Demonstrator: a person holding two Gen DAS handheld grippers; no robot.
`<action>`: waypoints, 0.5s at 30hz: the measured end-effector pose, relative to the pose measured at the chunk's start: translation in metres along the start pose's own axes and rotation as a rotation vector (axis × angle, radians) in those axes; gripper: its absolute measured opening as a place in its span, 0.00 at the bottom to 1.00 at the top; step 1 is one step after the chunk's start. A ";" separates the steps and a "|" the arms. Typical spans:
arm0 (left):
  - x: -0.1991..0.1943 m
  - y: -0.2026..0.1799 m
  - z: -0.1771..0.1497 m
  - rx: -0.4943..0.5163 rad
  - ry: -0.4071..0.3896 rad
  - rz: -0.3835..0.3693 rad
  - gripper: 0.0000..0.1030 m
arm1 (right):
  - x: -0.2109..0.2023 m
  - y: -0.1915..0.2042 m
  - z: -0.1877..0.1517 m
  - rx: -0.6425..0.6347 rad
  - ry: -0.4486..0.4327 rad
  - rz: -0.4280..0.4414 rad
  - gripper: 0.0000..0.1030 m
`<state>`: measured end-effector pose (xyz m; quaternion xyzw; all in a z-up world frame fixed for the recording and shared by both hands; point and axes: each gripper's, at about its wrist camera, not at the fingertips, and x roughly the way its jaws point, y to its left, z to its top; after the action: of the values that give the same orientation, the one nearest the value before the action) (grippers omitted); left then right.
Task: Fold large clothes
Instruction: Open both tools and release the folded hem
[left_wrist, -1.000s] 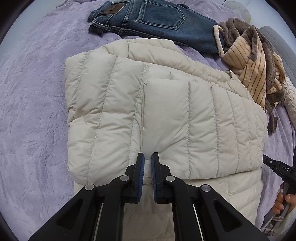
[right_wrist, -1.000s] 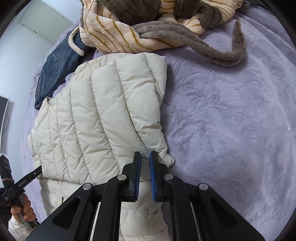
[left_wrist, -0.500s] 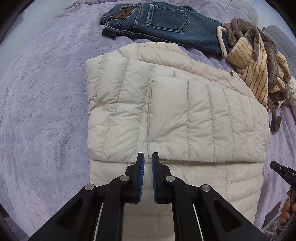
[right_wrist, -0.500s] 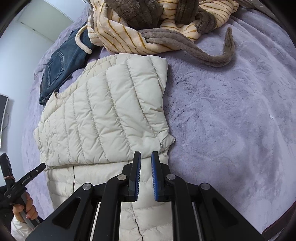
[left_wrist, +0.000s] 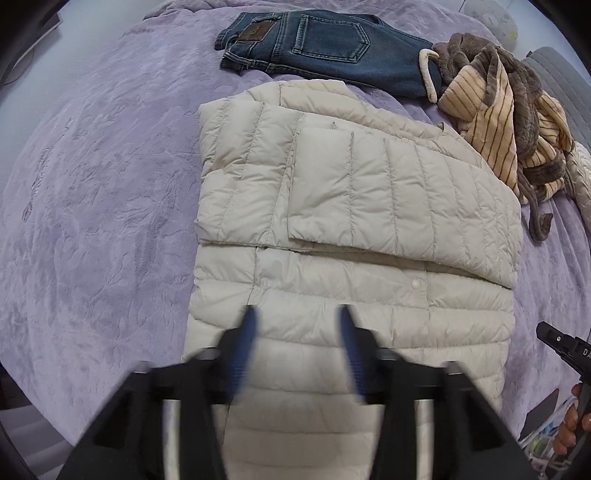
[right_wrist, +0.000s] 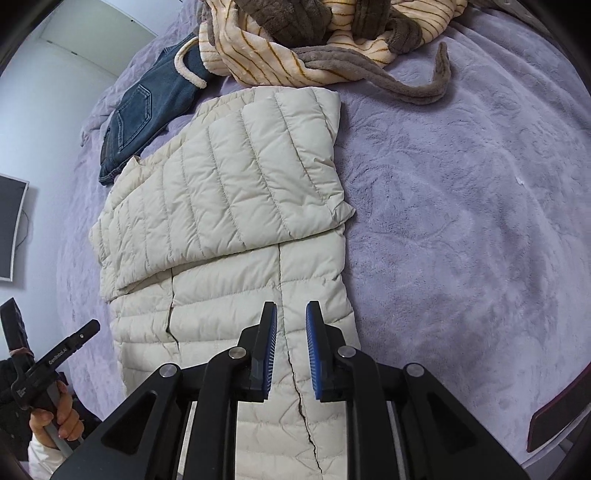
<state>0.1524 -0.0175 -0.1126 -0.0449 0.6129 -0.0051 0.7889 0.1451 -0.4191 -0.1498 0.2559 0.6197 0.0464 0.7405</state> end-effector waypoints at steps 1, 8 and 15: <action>-0.006 0.000 -0.004 -0.006 -0.028 0.009 0.92 | -0.003 0.001 -0.002 -0.006 -0.002 0.002 0.17; -0.025 -0.005 -0.022 0.015 -0.026 0.029 0.92 | -0.020 0.013 -0.013 -0.052 -0.015 0.017 0.25; -0.044 -0.006 -0.045 0.034 -0.046 0.107 1.00 | -0.030 0.021 -0.028 -0.077 -0.048 0.043 0.81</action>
<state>0.0983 -0.0240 -0.0803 0.0013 0.5959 0.0274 0.8026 0.1172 -0.4033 -0.1163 0.2413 0.5940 0.0802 0.7632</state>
